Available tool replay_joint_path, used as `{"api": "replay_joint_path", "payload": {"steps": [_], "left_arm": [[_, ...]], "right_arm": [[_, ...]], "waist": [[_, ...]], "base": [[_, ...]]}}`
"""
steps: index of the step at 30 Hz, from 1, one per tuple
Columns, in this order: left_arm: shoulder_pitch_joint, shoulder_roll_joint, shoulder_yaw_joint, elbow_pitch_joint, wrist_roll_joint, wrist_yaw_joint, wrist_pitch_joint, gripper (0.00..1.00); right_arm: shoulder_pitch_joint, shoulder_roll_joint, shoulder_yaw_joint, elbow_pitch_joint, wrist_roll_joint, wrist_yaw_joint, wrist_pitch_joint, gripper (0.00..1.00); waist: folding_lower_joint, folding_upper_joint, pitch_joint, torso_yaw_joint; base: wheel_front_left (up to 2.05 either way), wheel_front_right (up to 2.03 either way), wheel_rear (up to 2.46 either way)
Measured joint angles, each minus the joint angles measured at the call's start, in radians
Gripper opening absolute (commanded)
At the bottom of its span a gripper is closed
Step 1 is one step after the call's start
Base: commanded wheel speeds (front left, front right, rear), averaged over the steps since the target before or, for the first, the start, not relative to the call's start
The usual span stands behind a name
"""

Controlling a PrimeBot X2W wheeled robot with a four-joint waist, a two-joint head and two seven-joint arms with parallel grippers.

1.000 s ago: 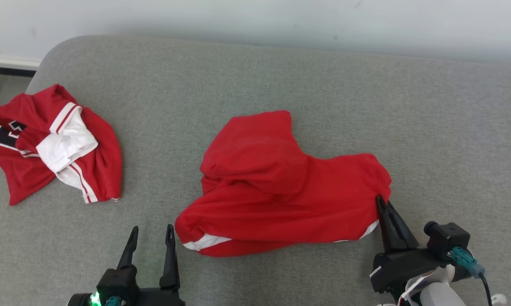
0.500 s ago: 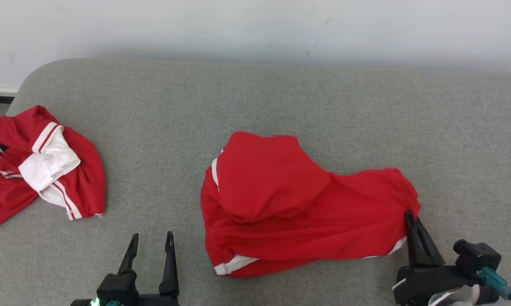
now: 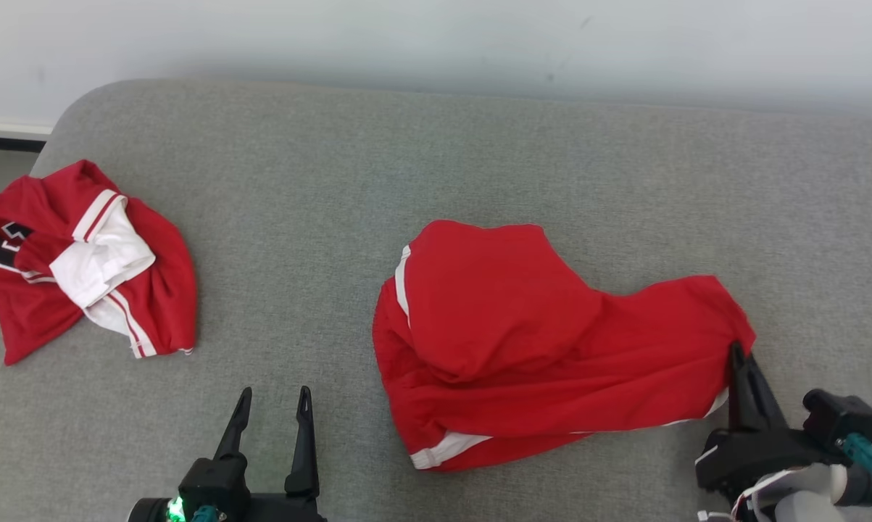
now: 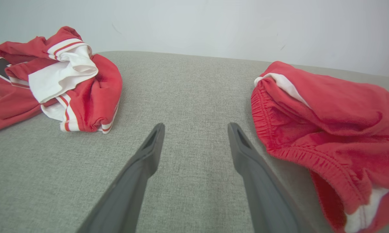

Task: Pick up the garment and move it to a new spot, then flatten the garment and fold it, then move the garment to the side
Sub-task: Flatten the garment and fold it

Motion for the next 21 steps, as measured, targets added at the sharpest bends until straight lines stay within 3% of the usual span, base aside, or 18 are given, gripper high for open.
{"api": "replay_joint_path", "payload": {"steps": [6,7,8,9,10,15,21], "left_arm": [[0.0,0.0,-0.015,-0.004,-0.002,0.005,0.0,1.0],[0.0,0.0,-0.017,-0.004,-0.003,0.006,0.0,1.0],[0.0,0.0,-0.019,-0.004,-0.003,0.007,0.0,1.0],[0.0,0.0,-0.021,-0.004,-0.003,0.008,0.0,1.0],[0.0,0.0,-0.024,-0.004,-0.003,0.009,0.0,1.0],[0.0,0.0,-0.021,-0.003,-0.003,0.01,0.0,1.0],[0.001,0.0,-0.01,0.002,-0.003,0.008,0.0,1.0]], "right_arm": [[-0.072,-0.006,-0.061,0.067,-0.052,0.0,0.0,0.0],[-0.08,-0.006,-0.07,0.078,-0.063,0.0,0.0,0.17],[-0.089,-0.006,-0.081,0.091,-0.07,0.0,0.0,0.45],[-0.094,-0.007,-0.091,0.101,-0.076,0.0,0.0,0.94],[-0.098,-0.006,-0.099,0.106,-0.081,0.0,0.0,1.0],[-0.104,0.005,-0.119,0.094,-0.099,0.0,0.0,1.0],[-0.062,0.022,-0.133,-0.004,-0.115,0.0,0.0,1.0]], "waist": [[0.0,0.0,0.014,0.029],[0.0,0.0,0.016,0.032],[0.0,0.0,0.018,0.035],[0.0,0.0,0.02,0.038],[0.0,0.0,0.021,0.041],[0.0,0.0,0.017,0.039],[0.0,0.0,-0.001,0.017]], "base": [[0.0,0.0,0.0],[0.0,0.0,0.0],[0.0,0.0,0.0],[0.0,0.0,0.0],[0.0,0.0,0.0],[0.0,0.0,0.0],[0.0,0.0,0.0]]}}
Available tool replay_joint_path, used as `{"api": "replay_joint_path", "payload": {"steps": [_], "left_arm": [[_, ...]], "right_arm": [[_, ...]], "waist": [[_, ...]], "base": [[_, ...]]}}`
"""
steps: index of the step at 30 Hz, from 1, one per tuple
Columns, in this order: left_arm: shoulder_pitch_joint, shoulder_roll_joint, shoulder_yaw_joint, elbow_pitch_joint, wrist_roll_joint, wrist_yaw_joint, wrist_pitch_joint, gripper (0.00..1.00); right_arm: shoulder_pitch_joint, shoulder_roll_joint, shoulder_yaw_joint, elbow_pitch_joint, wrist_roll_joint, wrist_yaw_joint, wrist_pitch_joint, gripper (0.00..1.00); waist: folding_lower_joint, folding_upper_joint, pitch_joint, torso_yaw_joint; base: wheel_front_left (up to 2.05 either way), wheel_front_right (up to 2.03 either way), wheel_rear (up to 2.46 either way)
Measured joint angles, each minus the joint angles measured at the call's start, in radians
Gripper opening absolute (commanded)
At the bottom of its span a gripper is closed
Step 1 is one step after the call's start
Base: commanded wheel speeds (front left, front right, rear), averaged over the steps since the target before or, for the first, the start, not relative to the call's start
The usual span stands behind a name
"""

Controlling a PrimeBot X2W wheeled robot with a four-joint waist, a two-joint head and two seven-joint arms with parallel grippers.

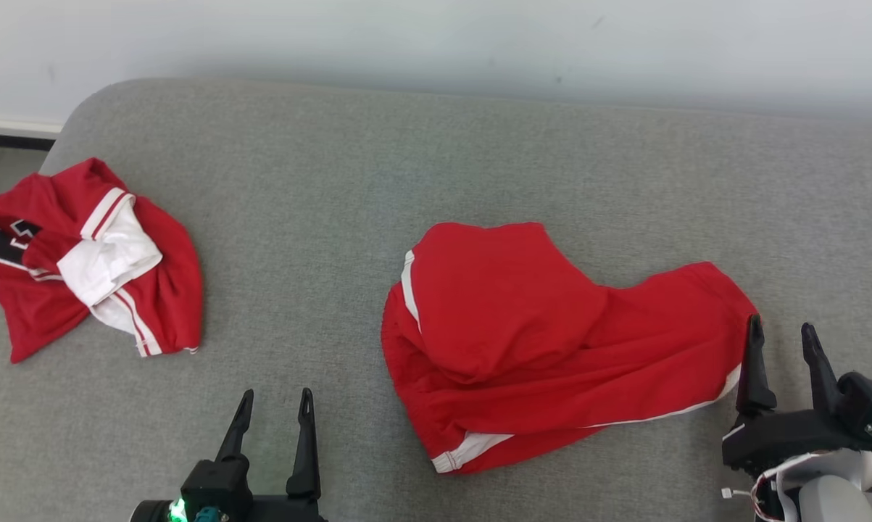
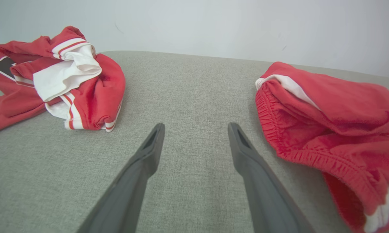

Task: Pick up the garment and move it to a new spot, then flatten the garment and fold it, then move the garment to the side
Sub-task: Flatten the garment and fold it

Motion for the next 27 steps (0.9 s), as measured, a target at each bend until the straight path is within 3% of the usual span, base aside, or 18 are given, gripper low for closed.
{"api": "replay_joint_path", "payload": {"steps": [9,27], "left_arm": [[0.023,0.0,0.03,0.008,0.003,-0.009,0.0,1.0],[0.129,0.0,0.073,0.021,0.011,-0.027,0.0,1.0]], "right_arm": [[0.109,0.022,0.039,-0.109,-0.022,0.0,0.0,1.0],[0.229,0.037,0.126,-0.122,-0.042,0.0,0.0,1.0]], "waist": [[0.0,0.0,-0.037,-0.064],[-0.0001,0.0,-0.147,-0.2]], "base": [[0.0,0.0,0.0],[0.0,0.0,0.0]]}}
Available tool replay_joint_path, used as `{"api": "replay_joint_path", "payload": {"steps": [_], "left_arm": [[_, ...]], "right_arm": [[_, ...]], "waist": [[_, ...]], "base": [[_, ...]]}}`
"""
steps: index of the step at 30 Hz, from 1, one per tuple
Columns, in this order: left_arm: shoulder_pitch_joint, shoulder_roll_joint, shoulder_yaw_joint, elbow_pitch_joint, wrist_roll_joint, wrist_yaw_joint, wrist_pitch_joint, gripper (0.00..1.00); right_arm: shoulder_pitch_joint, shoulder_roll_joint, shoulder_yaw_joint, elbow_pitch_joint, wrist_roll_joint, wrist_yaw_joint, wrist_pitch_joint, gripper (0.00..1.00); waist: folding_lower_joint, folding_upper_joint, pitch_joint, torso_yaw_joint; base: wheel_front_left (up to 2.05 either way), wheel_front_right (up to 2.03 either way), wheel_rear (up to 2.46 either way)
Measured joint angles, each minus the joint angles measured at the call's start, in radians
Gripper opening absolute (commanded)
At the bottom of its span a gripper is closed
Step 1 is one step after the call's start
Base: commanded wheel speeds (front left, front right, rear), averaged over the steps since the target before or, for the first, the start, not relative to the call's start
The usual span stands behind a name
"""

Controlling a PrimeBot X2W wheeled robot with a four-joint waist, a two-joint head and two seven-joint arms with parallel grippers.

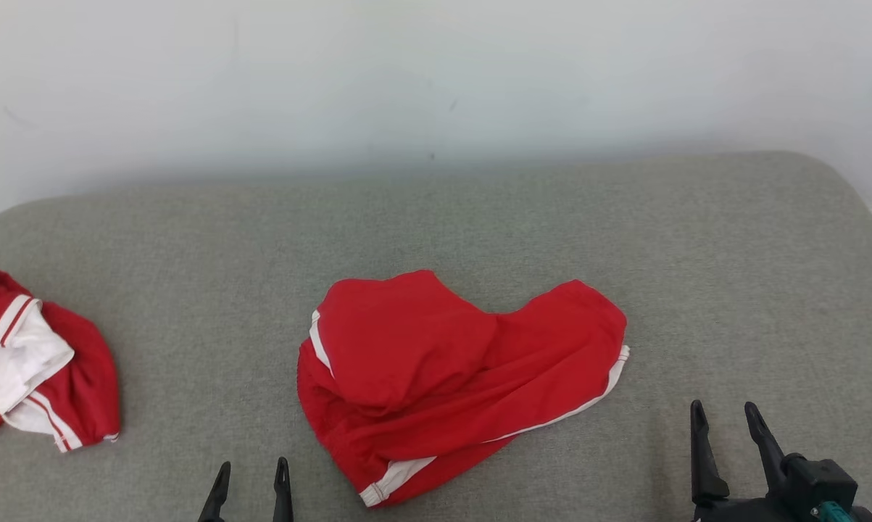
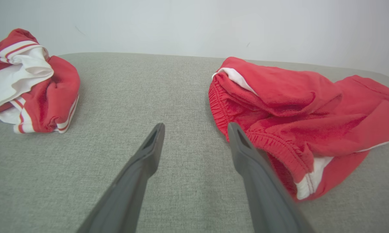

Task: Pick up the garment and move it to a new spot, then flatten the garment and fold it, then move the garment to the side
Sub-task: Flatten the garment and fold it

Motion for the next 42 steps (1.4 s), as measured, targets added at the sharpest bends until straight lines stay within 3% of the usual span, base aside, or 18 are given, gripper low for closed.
{"api": "replay_joint_path", "payload": {"steps": [17,23,33,42], "left_arm": [[0.036,0.0,-0.012,0.0,0.005,-0.017,0.0,1.0],[0.035,0.0,-0.036,-0.005,0.005,-0.018,0.0,1.0],[0.017,0.0,-0.071,-0.01,0.005,-0.012,0.0,1.0],[-0.014,0.0,-0.086,-0.012,0.016,-0.007,0.0,1.0]], "right_arm": [[0.018,0.009,0.025,-0.02,-0.007,0.0,0.0,1.0],[0.017,0.007,0.075,-0.012,-0.004,0.0,0.0,1.0],[-0.043,-0.01,0.18,0.088,0.057,0.0,0.0,1.0],[-0.14,-0.02,0.183,0.19,0.13,0.0,0.0,1.0]], "waist": [[0.0,0.0,-0.054,-0.017],[0.0001,0.0,-0.036,-0.008],[0.0002,0.0,0.01,0.03],[0.0002,0.0,0.068,0.075]], "base": [[0.0,0.0,0.0],[0.0,0.0,0.0],[0.0,0.0,0.0],[0.0,0.0,0.0]]}}
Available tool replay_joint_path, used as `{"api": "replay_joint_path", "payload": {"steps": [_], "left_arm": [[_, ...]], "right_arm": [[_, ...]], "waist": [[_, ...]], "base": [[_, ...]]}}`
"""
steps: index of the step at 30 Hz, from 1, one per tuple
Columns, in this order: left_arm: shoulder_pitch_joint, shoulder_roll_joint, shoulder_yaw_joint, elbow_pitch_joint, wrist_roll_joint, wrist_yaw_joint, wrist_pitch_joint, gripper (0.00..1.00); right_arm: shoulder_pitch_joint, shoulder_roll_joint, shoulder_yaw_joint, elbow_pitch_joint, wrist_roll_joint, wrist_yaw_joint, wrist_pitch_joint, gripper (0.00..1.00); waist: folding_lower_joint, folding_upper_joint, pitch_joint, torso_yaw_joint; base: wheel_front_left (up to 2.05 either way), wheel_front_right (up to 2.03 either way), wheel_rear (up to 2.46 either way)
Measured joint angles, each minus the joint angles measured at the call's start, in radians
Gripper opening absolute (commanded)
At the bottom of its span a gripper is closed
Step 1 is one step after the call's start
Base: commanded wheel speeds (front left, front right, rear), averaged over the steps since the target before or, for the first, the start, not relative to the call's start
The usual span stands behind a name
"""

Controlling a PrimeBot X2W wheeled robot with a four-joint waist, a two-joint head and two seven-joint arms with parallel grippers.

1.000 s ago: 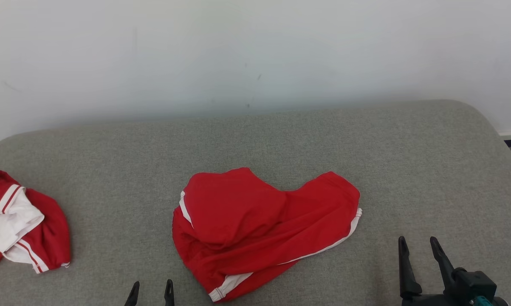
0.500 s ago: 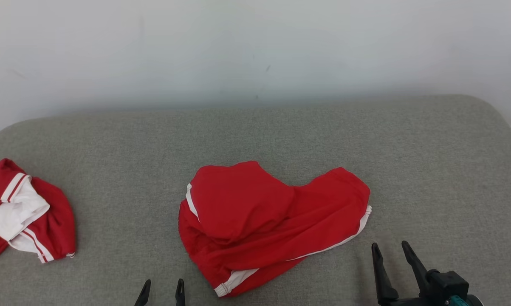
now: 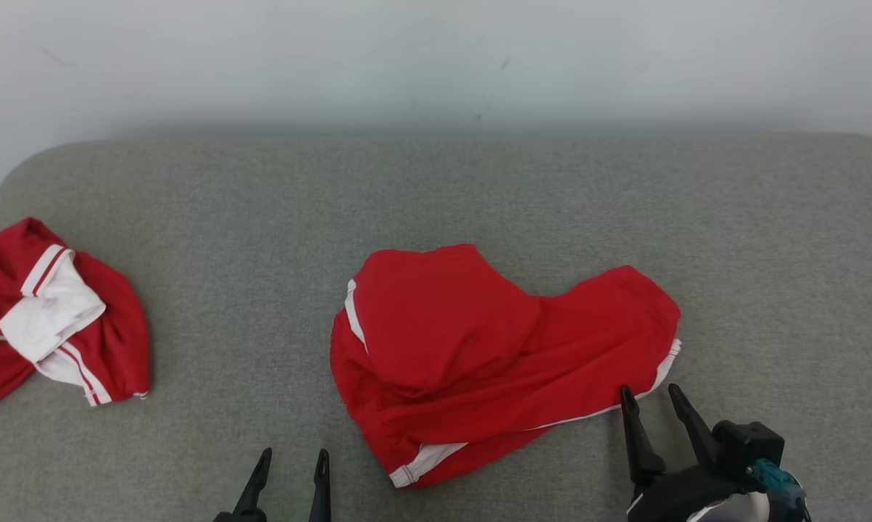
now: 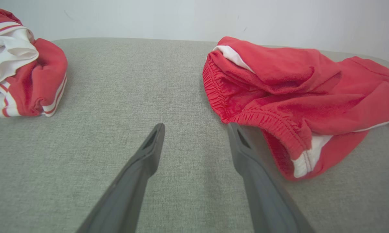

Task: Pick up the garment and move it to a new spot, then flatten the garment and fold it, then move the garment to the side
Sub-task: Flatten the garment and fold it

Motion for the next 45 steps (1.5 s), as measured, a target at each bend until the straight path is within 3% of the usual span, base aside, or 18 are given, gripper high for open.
{"api": "replay_joint_path", "payload": {"steps": [7,8,9,10,11,12,20,25,38,39,41,42,45], "left_arm": [[-0.019,0.0,-0.017,-0.008,0.004,0.004,0.0,1.0],[-0.022,0.0,-0.019,-0.009,0.004,0.007,0.0,1.0],[-0.024,0.0,-0.021,-0.009,0.004,0.009,0.0,1.0],[-0.027,0.0,-0.021,-0.009,0.004,0.009,0.0,1.0],[-0.028,0.0,-0.021,-0.009,0.004,0.009,0.0,1.0],[-0.028,0.0,-0.021,-0.009,0.004,0.009,0.0,1.0],[-0.029,0.0,-0.029,-0.012,-0.002,0.017,0.0,1.0],[-0.038,0.0,-0.049,-0.012,-0.01,0.017,0.0,1.0],[-0.085,0.0,-0.141,-0.025,-0.047,0.035,0.0,1.0],[-0.091,0.0,-0.147,-0.027,-0.049,0.035,0.0,1.0],[-0.095,0.0,-0.161,-0.031,-0.056,0.038,0.0,1.0],[-0.095,0.0,-0.168,-0.032,-0.057,0.043,0.0,1.0],[-0.096,0.0,-0.181,-0.035,-0.062,0.048,0.0,1.0]], "right_arm": [[-0.04,-0.014,-0.008,0.035,0.013,0.0,0.0,1.0],[-0.042,-0.014,-0.007,0.035,0.013,0.0,0.0,0.96],[-0.042,-0.014,-0.007,0.035,0.013,0.0,0.0,0.63],[-0.042,-0.015,-0.007,0.034,0.014,0.0,0.0,0.43],[-0.042,-0.016,-0.007,0.033,0.015,0.0,0.0,0.06],[-0.041,-0.017,-0.007,0.033,0.016,0.0,0.0,0.0],[-0.048,-0.015,-0.016,-0.095,0.079,0.0,0.0,0.0],[-0.117,-0.031,0.004,-0.114,0.101,0.0,0.0,0.0],[-0.426,-0.073,0.012,0.181,-0.03,0.0,0.0,0.0],[-0.441,-0.076,0.011,0.209,-0.048,0.0,0.0,0.12],[-0.467,-0.082,0.008,0.256,-0.074,0.0,0.0,0.94],[-0.48,-0.085,-0.007,0.279,-0.08,0.0,0.0,1.0],[-0.51,-0.089,-0.05,0.305,-0.113,0.0,0.0,1.0]], "waist": [[0.0,0.0,0.038,0.037],[0.0,0.0,0.042,0.042],[0.0,0.0,0.045,0.046],[0.0,0.0,0.048,0.05],[0.0,0.0,0.05,0.053],[0.0,0.0,0.051,0.056],[0.0,0.0,0.057,0.058],[0.0,0.0,0.063,0.065],[0.0,0.0001,0.099,0.16],[0.0,0.0001,0.103,0.169],[0.0,0.0,0.113,0.188],[0.0001,0.0001,0.119,0.197],[0.0,0.0001,0.135,0.219]], "base": [[0.0,0.0,0.0],[0.0,0.0,0.0],[0.0,0.0,0.0],[0.0,0.0,0.0],[0.0,0.0,0.0],[0.0,0.0,0.0],[0.0,0.0,0.0],[0.0,0.0,0.0],[0.0,0.0,0.0],[0.0,0.0,0.0],[0.0,0.0,0.0],[0.0,0.0,0.0],[0.0,0.0,0.0]]}}
